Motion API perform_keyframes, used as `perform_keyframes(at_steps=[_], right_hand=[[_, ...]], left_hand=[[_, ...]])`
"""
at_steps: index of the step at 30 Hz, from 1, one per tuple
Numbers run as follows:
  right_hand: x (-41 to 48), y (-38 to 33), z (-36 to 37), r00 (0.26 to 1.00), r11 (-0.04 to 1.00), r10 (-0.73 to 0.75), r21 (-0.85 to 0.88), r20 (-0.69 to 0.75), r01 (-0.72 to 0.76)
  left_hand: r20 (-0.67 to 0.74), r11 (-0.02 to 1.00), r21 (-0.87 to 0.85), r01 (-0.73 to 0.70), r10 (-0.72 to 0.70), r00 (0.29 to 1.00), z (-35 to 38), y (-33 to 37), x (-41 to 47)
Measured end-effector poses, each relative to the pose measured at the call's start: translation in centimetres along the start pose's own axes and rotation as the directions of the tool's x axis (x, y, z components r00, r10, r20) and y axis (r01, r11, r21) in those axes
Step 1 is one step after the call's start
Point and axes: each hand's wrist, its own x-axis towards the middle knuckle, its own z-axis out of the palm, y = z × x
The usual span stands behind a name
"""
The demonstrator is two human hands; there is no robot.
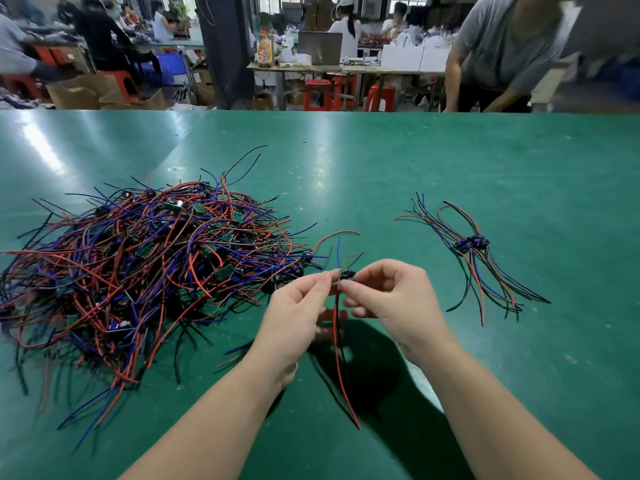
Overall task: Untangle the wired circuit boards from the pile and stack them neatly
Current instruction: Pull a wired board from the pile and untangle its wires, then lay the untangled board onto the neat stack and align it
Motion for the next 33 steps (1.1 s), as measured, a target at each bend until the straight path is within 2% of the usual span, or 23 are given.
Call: perform_keyframes(at_steps=[4,6,8,11,13,15,17,19,22,24,29,33], right_hand=[[1.0,-0.9,-0.6,0.997,0.988,0.069,0.14,-0.028,-0.064],[1.9,-1.7,-1.5,0.996,0.976,0.088,0.2,-0.009,-0.084],[3.4,-2.8,-3.3,0.996,0.975,0.066,0.216,-0.055,-0.053],[6.1,-4.7,-7.6,0.958,0.981,-0.137,0.103,-0.251,0.167],[7.9,-5.6,-10.7,0.87,0.948,-0.304,-0.029,-0.387,0.318],[9.8,-5.3,-13.6,0.792,0.92,-0.392,-0.187,-0.469,0.344],[11.8,-3.4,-16.0,0.774,0.915,-0.372,-0.341,-0.513,0.214],[13.2,-0.7,-17.7,0.8,0.884,-0.282,-0.468,-0.529,0.002],[13.7,2.9,-18.5,0.846,0.747,-0.193,-0.634,-0.496,-0.201],[13.5,4.1,-18.6,0.846,0.676,-0.194,-0.692,-0.497,-0.252],[13.6,4.8,-18.7,0.849,0.598,-0.164,-0.735,-0.502,-0.319],[13.8,4.5,-18.2,0.853,0.595,-0.141,-0.732,-0.502,-0.333]], left_hand=[[0.085,0.999,0.044,0.015,-0.019,0.996,0.0,-0.3,0.6],[0.065,0.999,0.039,0.03,-0.033,0.997,0.1,-0.4,0.8],[0.009,0.999,0.013,0.046,-0.047,0.999,0.1,-0.4,1.1],[-0.043,1.0,0.019,0.023,-0.022,0.999,-0.2,-0.8,1.4],[-0.045,0.998,0.057,-0.008,0.01,0.999,-0.2,-1.0,1.5],[-0.035,0.995,0.098,-0.036,0.04,0.999,0.0,-1.2,1.5],[-0.028,0.99,0.128,-0.056,0.06,0.998,0.0,-1.4,1.6],[-0.028,0.988,0.139,-0.061,0.066,0.997,0.0,-1.4,1.7],[-0.027,0.987,0.148,-0.068,0.073,0.997,-0.1,-1.5,1.7],[-0.026,0.988,0.144,-0.064,0.068,0.997,-0.2,-1.5,1.8],[-0.026,0.991,0.127,-0.042,0.046,0.999,-0.2,-1.4,1.9],[-0.009,0.992,0.12,-0.03,0.032,0.999,-0.2,-1.3,1.8]])
